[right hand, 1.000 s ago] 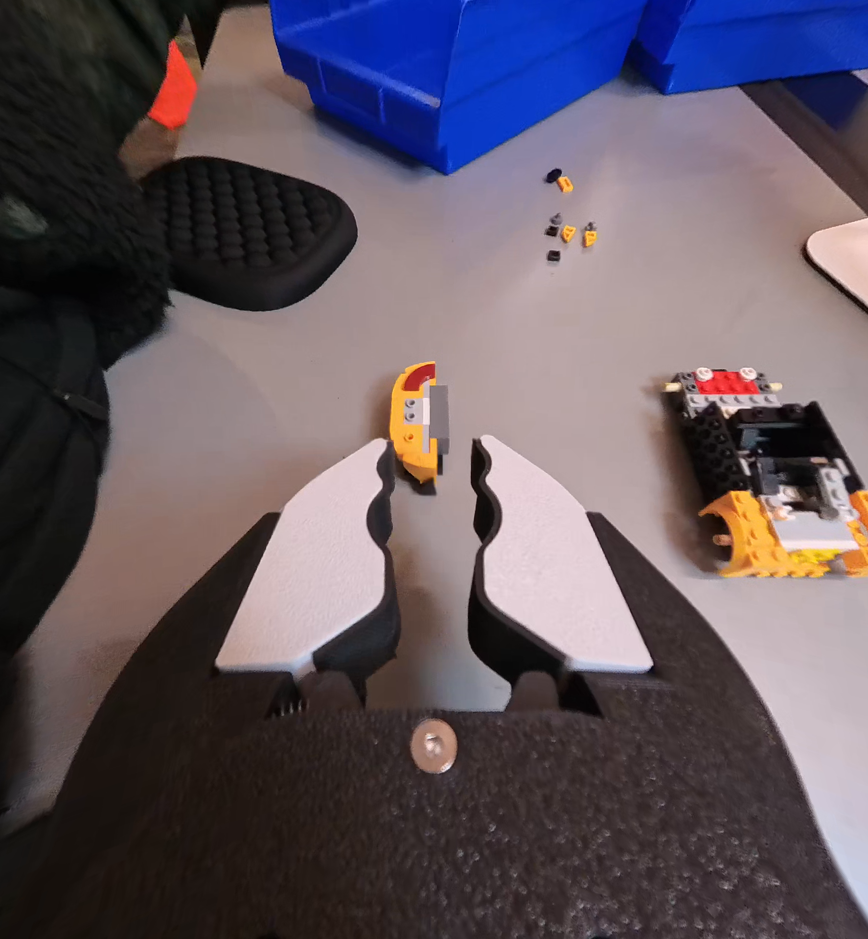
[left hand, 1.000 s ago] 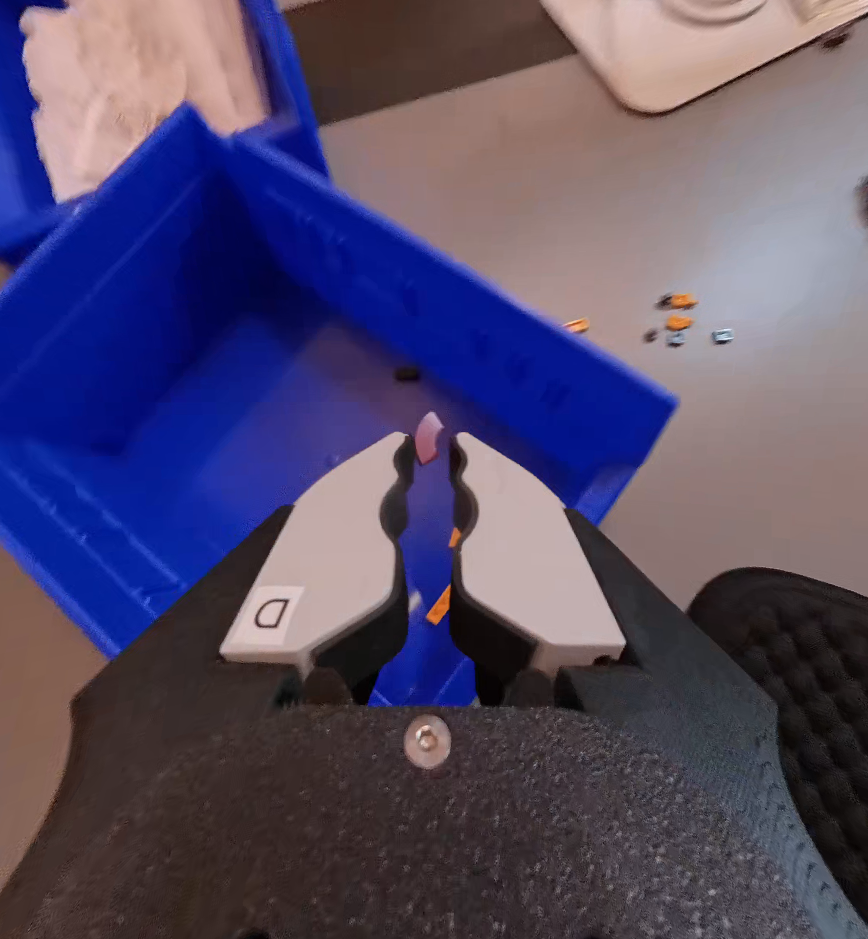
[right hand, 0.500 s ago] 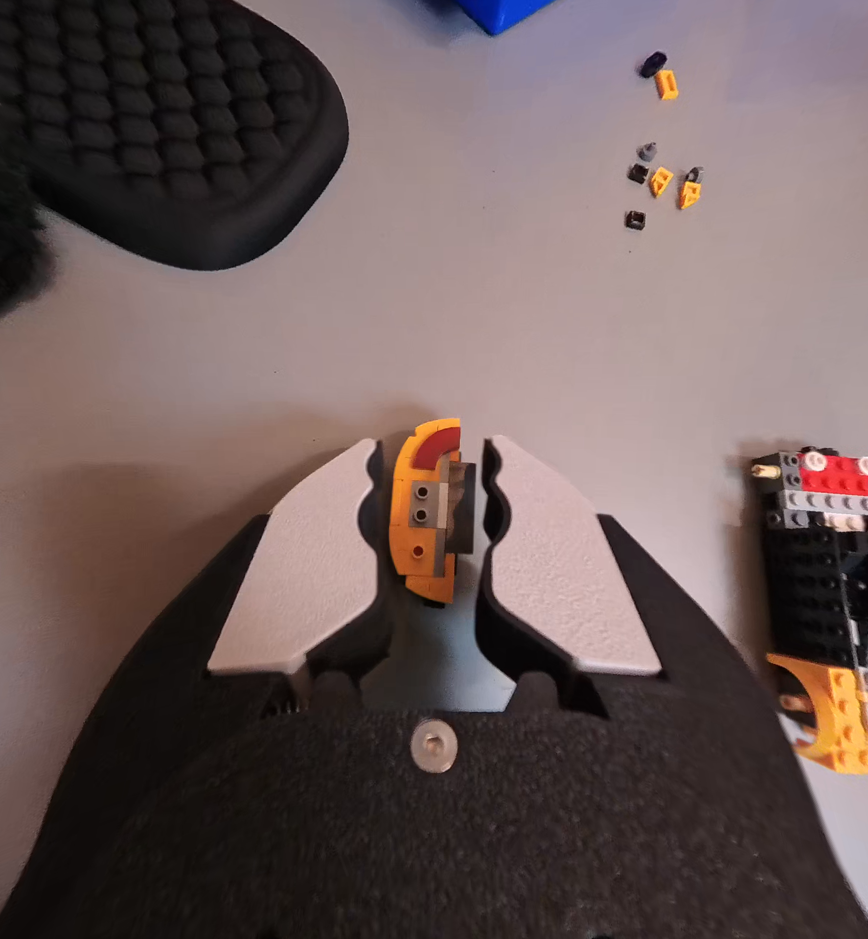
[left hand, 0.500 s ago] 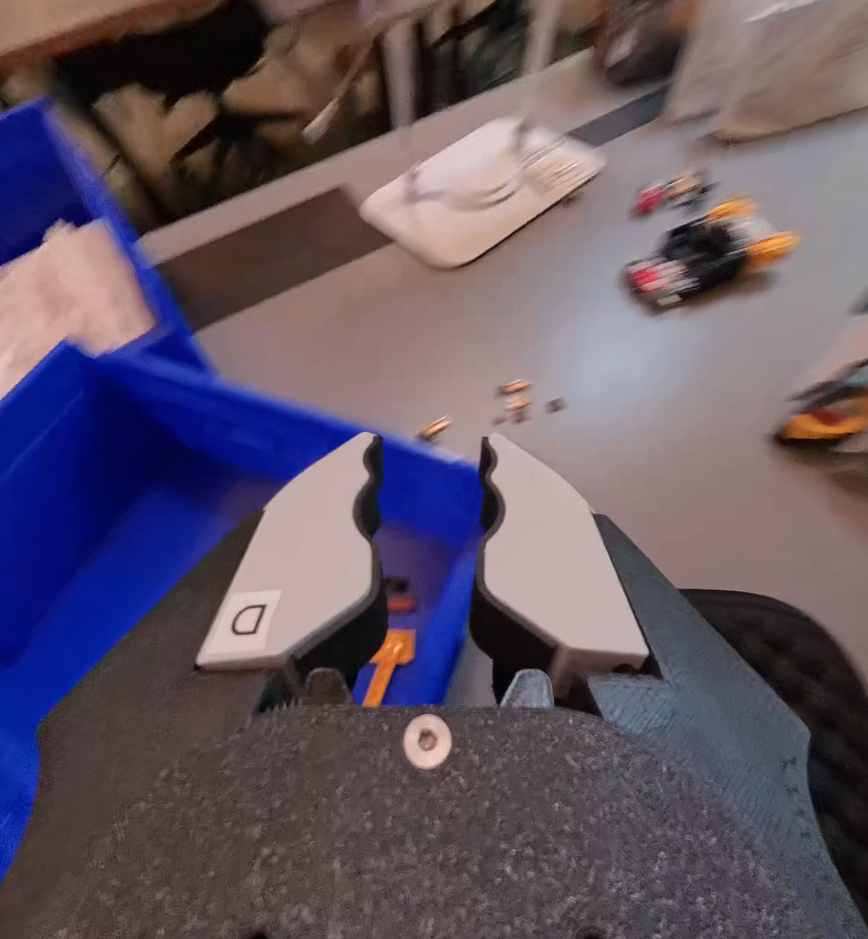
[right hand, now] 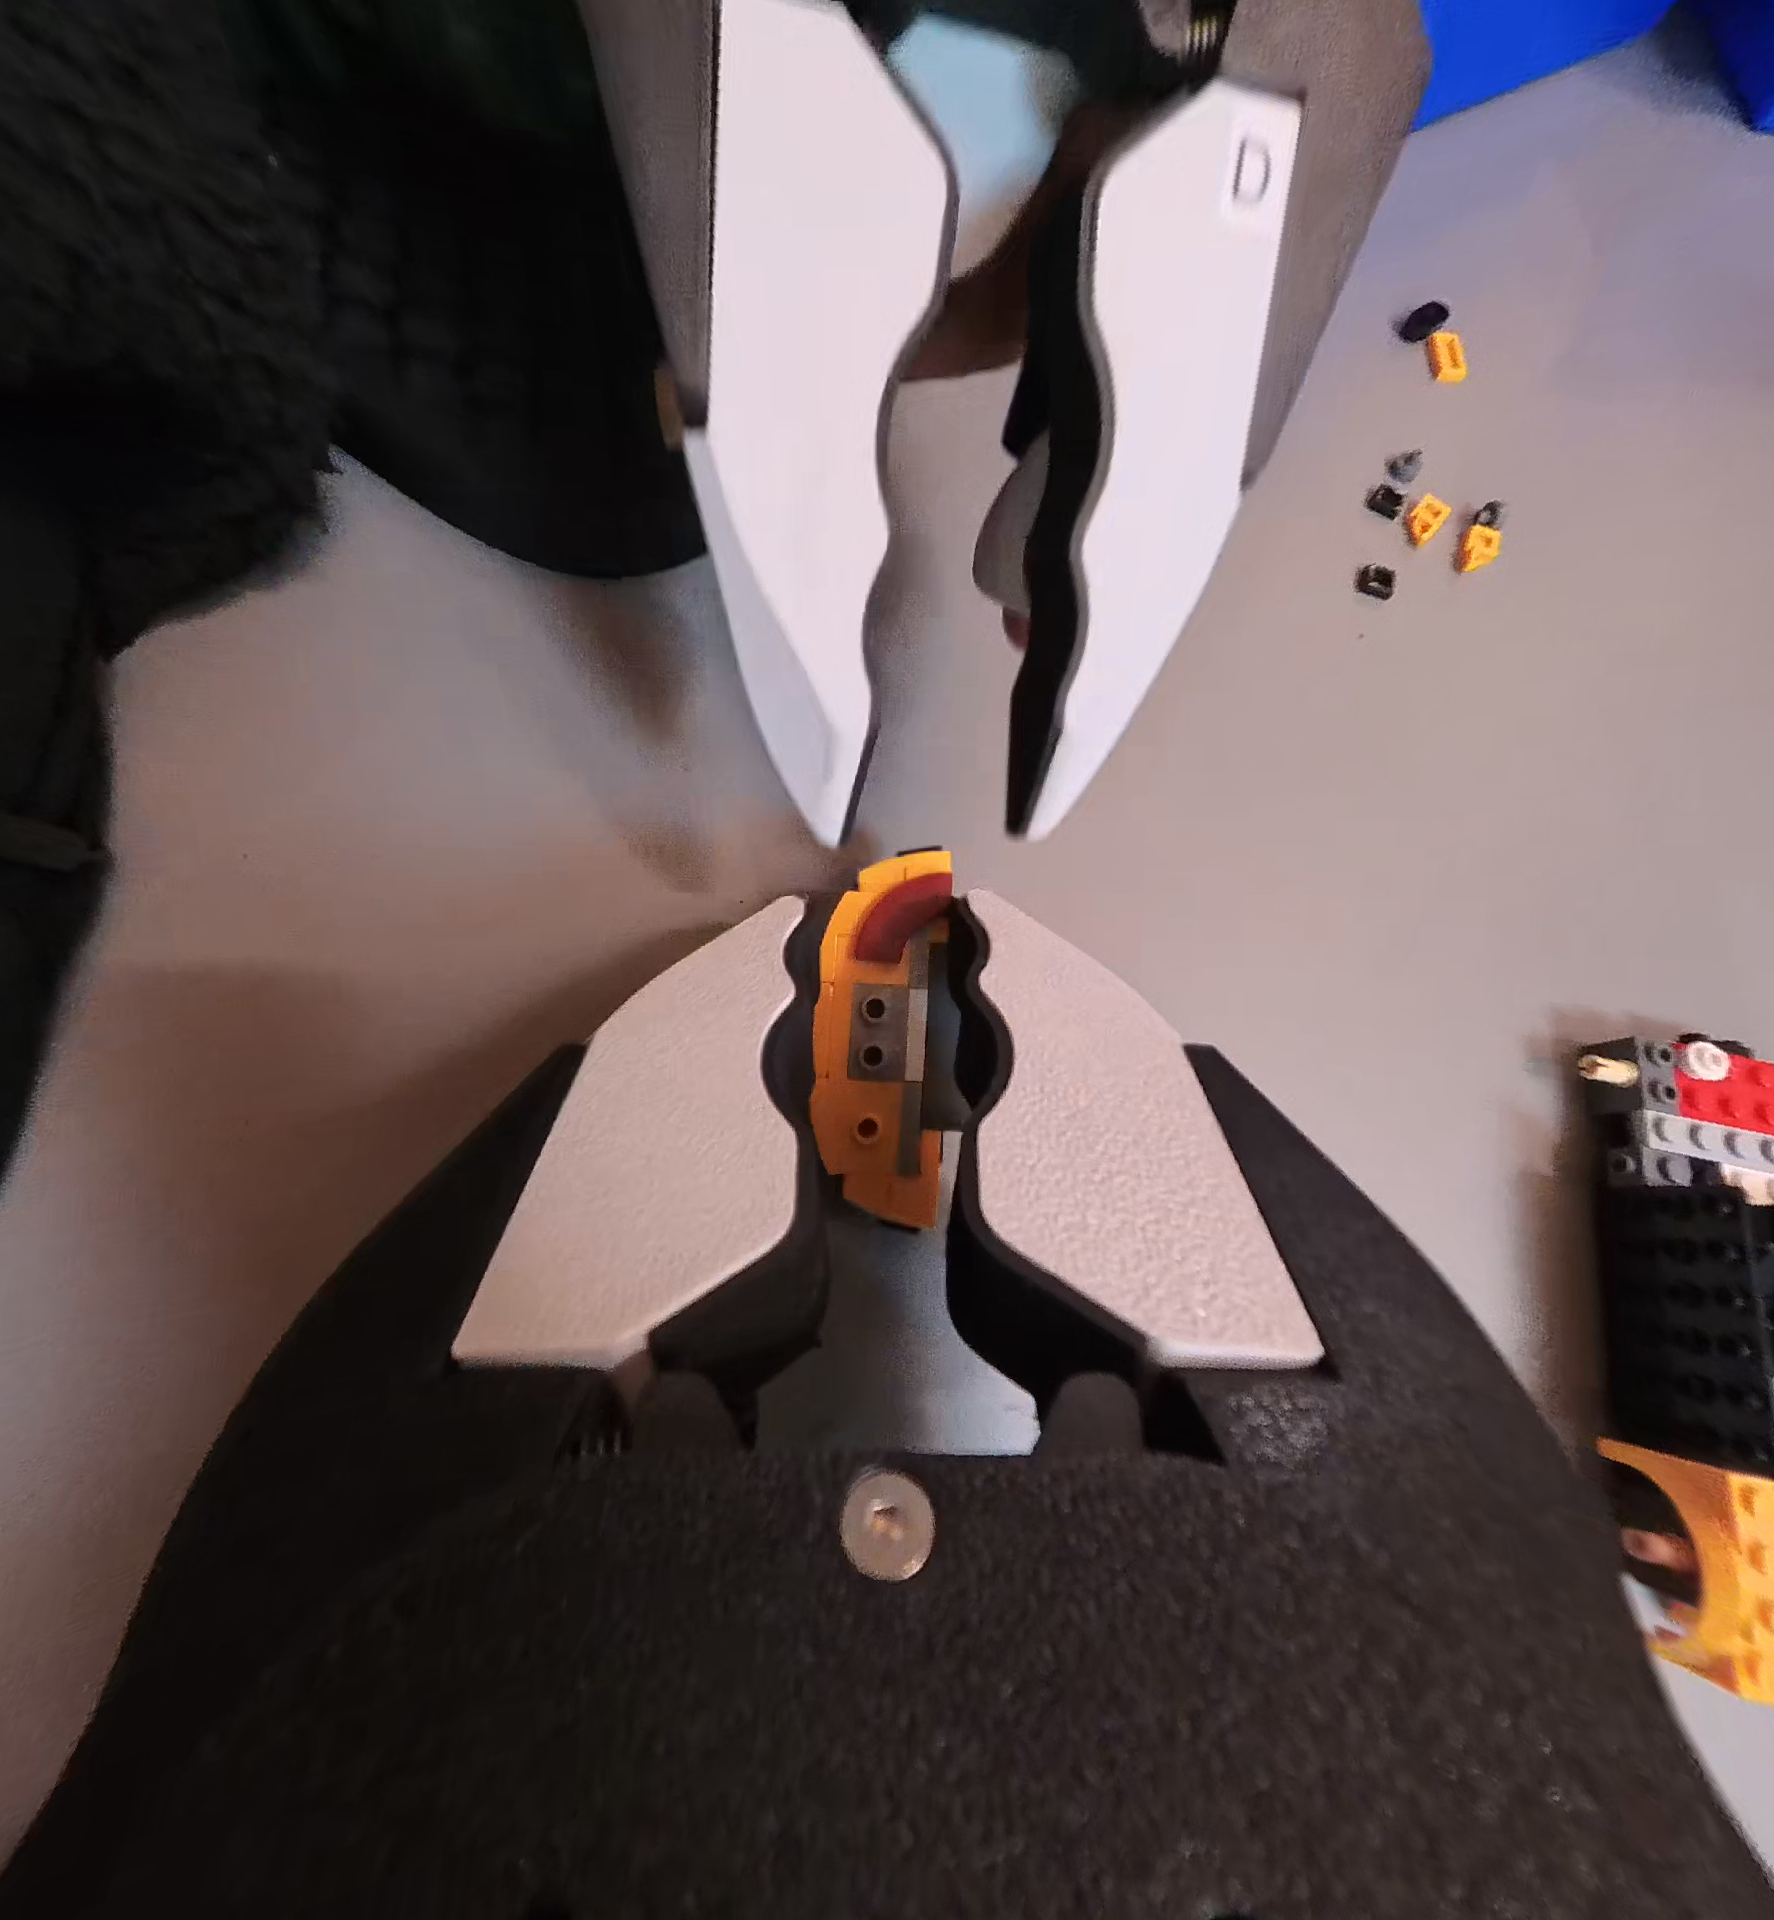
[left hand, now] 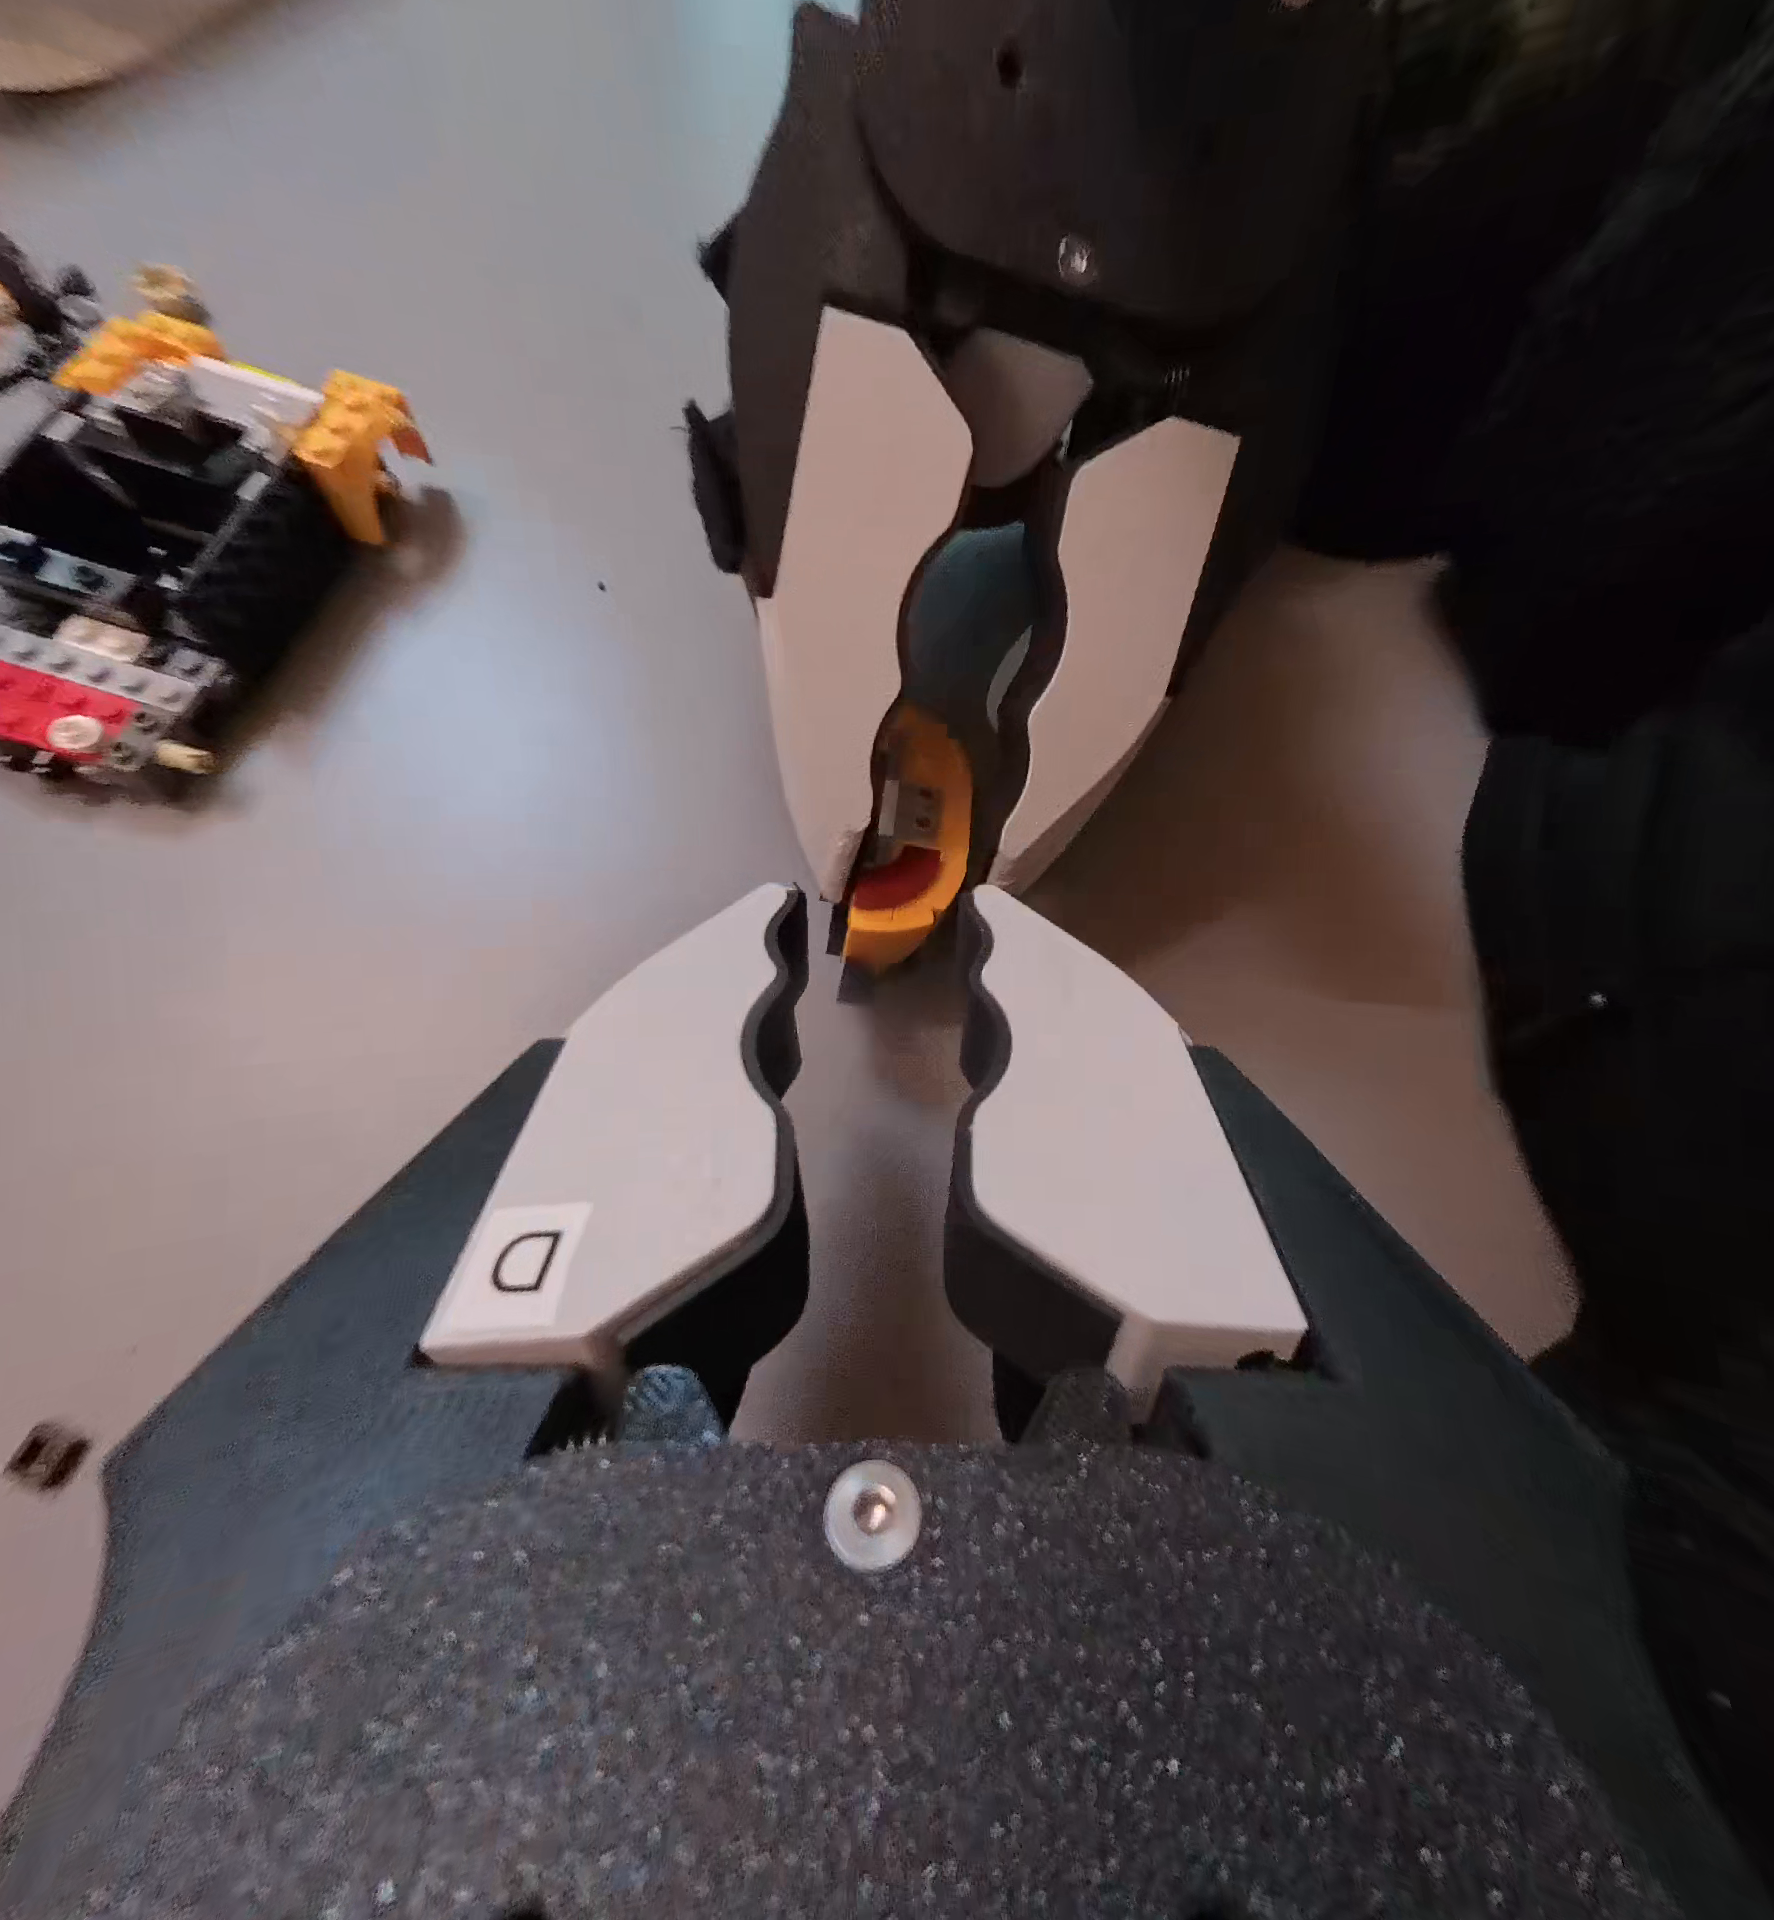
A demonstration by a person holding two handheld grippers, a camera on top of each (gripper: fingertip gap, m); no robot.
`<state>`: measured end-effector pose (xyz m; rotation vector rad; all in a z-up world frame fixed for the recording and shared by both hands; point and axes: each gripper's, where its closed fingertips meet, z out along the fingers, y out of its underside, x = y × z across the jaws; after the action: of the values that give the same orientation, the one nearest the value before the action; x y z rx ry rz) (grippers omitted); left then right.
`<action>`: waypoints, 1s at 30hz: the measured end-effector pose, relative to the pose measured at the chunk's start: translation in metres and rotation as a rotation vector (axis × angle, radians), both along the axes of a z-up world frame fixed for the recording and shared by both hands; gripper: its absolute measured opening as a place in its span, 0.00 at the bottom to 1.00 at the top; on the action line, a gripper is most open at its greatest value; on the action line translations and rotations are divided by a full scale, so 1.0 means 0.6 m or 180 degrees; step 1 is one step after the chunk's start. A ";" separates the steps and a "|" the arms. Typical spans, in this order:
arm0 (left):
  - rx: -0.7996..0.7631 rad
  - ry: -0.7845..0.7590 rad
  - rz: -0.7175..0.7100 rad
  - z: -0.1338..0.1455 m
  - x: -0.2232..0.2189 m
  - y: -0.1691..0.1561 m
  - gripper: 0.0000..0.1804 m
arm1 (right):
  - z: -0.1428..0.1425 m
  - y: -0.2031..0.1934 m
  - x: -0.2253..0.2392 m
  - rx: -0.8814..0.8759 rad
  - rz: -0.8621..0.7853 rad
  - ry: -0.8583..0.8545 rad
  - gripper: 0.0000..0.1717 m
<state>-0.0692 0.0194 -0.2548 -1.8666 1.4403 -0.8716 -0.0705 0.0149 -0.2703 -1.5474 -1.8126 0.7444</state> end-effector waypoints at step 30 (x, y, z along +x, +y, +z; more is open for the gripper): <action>-0.0400 0.0168 -0.0395 -0.032 0.011 -0.016 0.07 | -0.034 0.000 0.023 -0.0024 0.0036 -0.0161 0.19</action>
<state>-0.0626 0.0096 -0.2743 -1.9208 1.5802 -0.9997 -0.0567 0.0149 -0.2907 -1.5752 -1.8585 0.7240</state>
